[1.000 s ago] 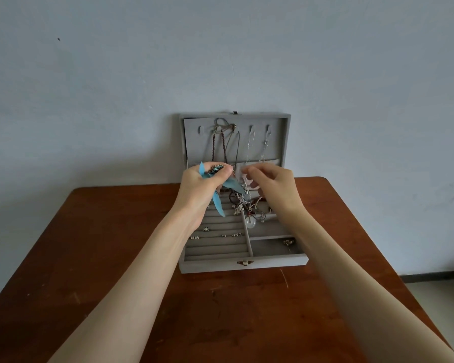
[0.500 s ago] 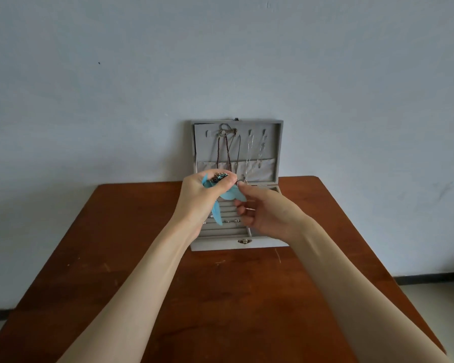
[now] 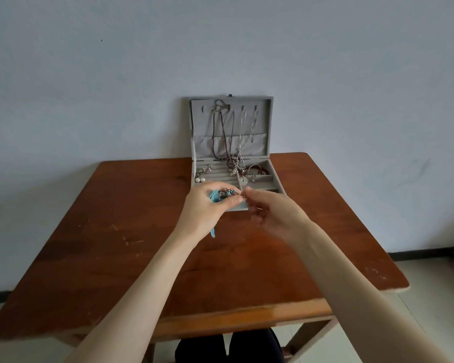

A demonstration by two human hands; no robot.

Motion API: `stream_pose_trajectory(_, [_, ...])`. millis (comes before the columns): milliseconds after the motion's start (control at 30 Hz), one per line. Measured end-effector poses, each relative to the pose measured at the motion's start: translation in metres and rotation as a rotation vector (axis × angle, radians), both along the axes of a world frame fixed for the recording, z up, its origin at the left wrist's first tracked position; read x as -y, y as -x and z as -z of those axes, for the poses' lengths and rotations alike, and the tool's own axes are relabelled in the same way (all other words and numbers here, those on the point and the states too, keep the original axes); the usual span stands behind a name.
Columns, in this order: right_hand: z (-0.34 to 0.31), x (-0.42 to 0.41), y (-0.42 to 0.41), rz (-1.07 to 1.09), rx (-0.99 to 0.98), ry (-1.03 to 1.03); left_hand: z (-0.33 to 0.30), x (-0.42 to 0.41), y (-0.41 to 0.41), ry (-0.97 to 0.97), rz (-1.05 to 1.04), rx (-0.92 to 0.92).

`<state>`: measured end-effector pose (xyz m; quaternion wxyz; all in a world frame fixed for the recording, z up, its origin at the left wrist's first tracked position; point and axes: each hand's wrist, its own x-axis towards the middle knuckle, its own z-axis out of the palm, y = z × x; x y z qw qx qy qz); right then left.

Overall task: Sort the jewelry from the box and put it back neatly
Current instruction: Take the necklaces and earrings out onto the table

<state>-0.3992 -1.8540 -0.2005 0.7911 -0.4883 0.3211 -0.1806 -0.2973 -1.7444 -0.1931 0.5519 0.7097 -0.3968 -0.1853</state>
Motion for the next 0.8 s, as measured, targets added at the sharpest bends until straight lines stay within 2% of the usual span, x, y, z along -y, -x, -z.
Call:
stream_pose_trajectory(167, [0.004,0.01,0.01,0.06,-0.099,0.396,0.002,-0.004,-0.002,-0.284,0.079,-0.258])
stream_pose_trajectory(233, [0.003,0.012,0.012,0.036,-0.182,0.556,-0.001,-0.008,-0.004,-0.271,0.12,-0.471])
stream_pose_trajectory(300, [0.0,0.011,0.013,0.027,-0.266,0.731,-0.003,-0.012,-0.01,-0.221,0.149,-0.579])
stream_pose_trajectory(367, [-0.005,0.006,0.015,0.011,-0.278,0.79,-0.003,-0.016,-0.014,-0.236,0.18,-0.542])
stream_pose_trajectory(467, [-0.012,0.0,0.012,-0.042,-0.228,0.739,-0.001,-0.019,-0.02,-0.261,0.194,-0.469])
stream_pose_trajectory(633, [-0.011,-0.008,0.005,-0.131,-0.213,0.621,0.004,-0.028,-0.025,-0.284,0.316,-0.553])
stream_pose_trajectory(700, [-0.009,-0.011,0.003,-0.142,-0.223,0.575,0.002,-0.031,-0.023,-0.349,0.329,-0.449])
stream_pose_trajectory(800, [-0.005,-0.009,-0.002,-0.168,-0.268,0.627,-0.003,-0.033,-0.021,-0.425,0.256,-0.228])
